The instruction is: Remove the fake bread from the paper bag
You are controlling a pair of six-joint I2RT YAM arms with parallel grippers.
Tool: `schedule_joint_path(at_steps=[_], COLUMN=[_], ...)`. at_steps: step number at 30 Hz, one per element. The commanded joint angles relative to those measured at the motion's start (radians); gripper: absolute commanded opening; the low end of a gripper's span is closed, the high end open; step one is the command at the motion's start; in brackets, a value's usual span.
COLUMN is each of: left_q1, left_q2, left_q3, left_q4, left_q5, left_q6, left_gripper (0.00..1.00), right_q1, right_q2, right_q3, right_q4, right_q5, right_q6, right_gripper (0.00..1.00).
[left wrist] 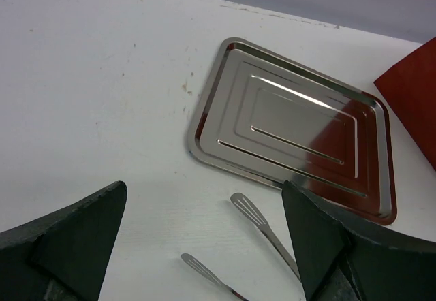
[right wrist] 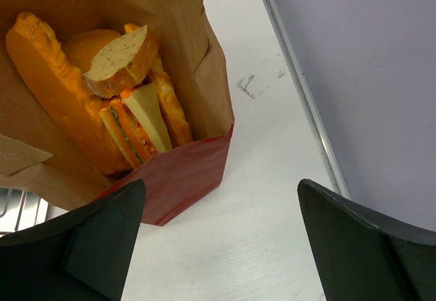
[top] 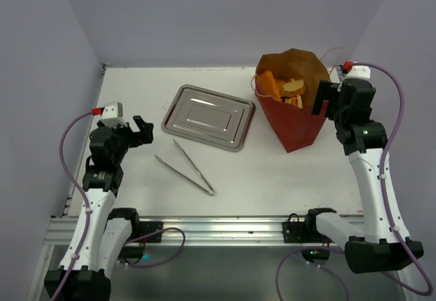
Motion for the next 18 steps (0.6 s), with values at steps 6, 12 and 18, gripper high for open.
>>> schedule_joint_path(at_steps=[6,12,18], left_q1=[0.006,0.006,-0.062], left_q2=[0.014,-0.015,0.000], left_q3=[-0.006,-0.041,0.036], left_q4=[0.009,-0.073,-0.246], left_q5=[0.096,0.174,0.095], left_q6=[-0.104,-0.243,-0.307], left_gripper=[0.99,0.97,0.90], right_q1=[0.001,0.015,0.016], right_q2=[-0.019,-0.019,0.039], right_q3=[0.072,0.091,0.081], right_q4=[-0.020,-0.108,-0.138], right_q5=[-0.274,-0.599,-0.522], right_q6=[-0.227,-0.461,-0.437], right_gripper=[0.99,0.99,0.99])
